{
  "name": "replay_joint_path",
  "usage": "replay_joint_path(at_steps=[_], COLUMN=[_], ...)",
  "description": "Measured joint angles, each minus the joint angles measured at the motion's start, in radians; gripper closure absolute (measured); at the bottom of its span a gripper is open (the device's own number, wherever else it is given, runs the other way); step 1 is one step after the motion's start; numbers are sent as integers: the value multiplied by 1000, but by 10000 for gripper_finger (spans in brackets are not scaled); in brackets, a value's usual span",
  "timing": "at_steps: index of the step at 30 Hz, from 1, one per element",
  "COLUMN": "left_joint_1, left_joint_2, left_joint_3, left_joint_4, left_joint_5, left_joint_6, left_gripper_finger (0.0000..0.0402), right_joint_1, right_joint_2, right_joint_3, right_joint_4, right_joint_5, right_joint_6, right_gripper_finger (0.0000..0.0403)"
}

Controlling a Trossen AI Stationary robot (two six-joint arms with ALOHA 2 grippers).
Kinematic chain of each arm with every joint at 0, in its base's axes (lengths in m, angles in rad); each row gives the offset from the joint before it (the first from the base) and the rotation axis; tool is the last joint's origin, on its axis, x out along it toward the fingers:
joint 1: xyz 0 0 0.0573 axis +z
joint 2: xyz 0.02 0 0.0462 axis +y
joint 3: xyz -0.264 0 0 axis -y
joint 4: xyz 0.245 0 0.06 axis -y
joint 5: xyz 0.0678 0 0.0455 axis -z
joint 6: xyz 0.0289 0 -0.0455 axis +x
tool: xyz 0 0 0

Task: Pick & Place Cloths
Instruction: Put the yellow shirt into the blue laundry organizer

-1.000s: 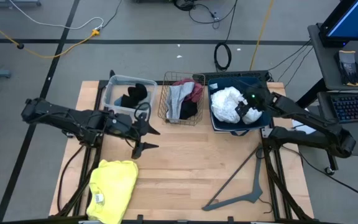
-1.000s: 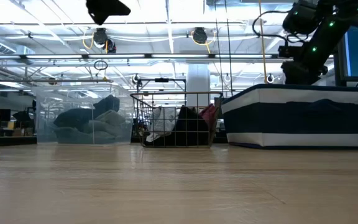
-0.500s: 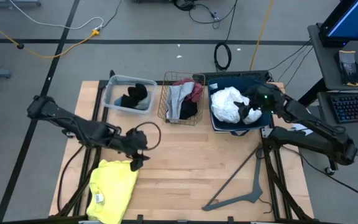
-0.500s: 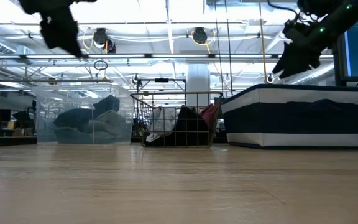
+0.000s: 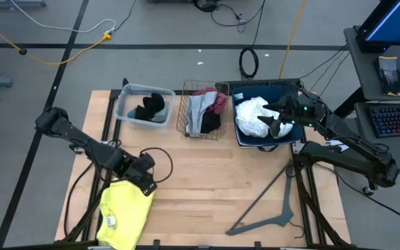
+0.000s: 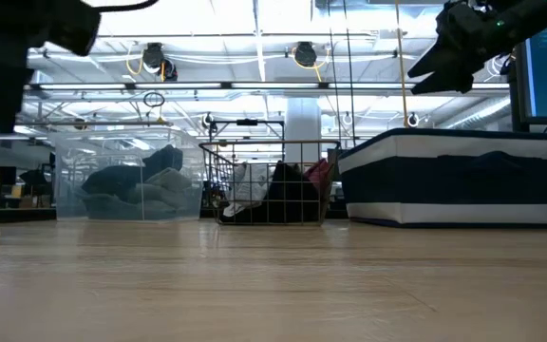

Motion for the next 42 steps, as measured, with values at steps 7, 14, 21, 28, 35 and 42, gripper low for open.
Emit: replay_joint_path(at_steps=[7, 14, 21, 28, 35, 42], left_joint_1=[-81, -140, -195, -250, -305, -331], left_joint_2=[0, 0, 0, 0, 14, 115], left_joint_3=[0, 0, 0, 0, 0, -1], left_joint_4=[-111, -110, -111, -111, -112, -112], left_joint_5=[4, 70, 83, 141, 141, 145], left_joint_6=[-223, -334, -417, -581, -702, -709], left_gripper_finger=[149, 149, 149, 149, 149, 149], right_joint_1=[0, 0, 0, 0, 0, 0], right_joint_2=[0, 0, 0, 0, 0, 0], right_joint_3=[0, 0, 0, 0, 0, 0], right_joint_4=[-2, -2, -2, -3, -3, -3], right_joint_5=[0, 0, -1, -2, -3, -2], right_joint_6=[0, 0, 0, 0, 0, 0], right_gripper_finger=[118, 120, 119, 119, 119, 119])
